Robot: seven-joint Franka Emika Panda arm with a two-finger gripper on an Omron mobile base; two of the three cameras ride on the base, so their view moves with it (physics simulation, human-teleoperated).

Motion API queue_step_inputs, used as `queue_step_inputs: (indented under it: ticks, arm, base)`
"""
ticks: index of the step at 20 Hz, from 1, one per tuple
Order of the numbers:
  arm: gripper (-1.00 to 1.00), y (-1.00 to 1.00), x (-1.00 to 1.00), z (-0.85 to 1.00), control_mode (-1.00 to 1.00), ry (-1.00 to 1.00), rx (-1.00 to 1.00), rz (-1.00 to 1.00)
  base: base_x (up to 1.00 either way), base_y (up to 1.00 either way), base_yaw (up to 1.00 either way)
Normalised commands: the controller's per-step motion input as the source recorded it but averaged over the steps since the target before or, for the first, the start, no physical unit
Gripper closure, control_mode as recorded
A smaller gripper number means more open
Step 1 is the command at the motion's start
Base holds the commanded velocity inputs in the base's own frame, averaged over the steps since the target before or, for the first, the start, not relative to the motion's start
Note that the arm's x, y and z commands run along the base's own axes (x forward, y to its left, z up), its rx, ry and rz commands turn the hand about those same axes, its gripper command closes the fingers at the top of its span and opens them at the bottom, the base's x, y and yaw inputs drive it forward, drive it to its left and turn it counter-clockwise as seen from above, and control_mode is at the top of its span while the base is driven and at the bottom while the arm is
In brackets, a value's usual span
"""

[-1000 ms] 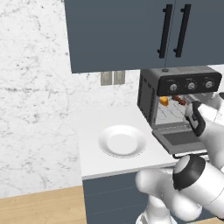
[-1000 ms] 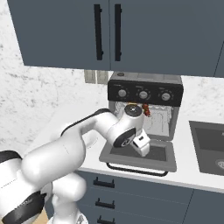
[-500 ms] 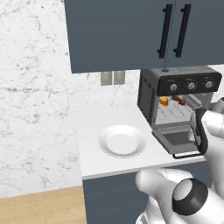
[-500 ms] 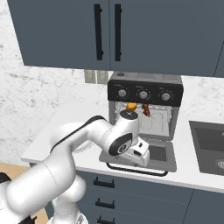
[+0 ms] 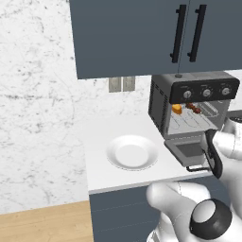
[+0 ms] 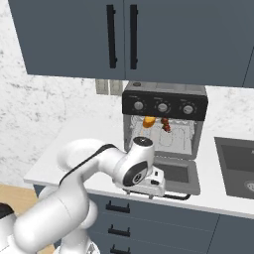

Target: Pick up the kebab skewer and baguette bread, and place them inside the toaster oven. Close the toaster oven door and start by setting the timer.

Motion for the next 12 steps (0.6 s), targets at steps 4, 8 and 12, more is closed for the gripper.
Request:
queue_step_inputs:
  ticks: [4, 8, 12]
  arm:
    - [-1.0, 0.0, 0.12, -0.49, -1.0, -0.02, 0.0, 0.01]
    - [-1.0, 0.0, 0.14, -0.61, -1.0, -0.02, 0.0, 0.0]
    - [-1.0, 0.0, 0.68, -0.34, -1.0, 0.0, 0.0, 0.0]
  base:
    - [0.0, 0.0, 0.0]
    - [0.0, 0.0, 0.0]
    - [0.0, 0.0, 0.0]
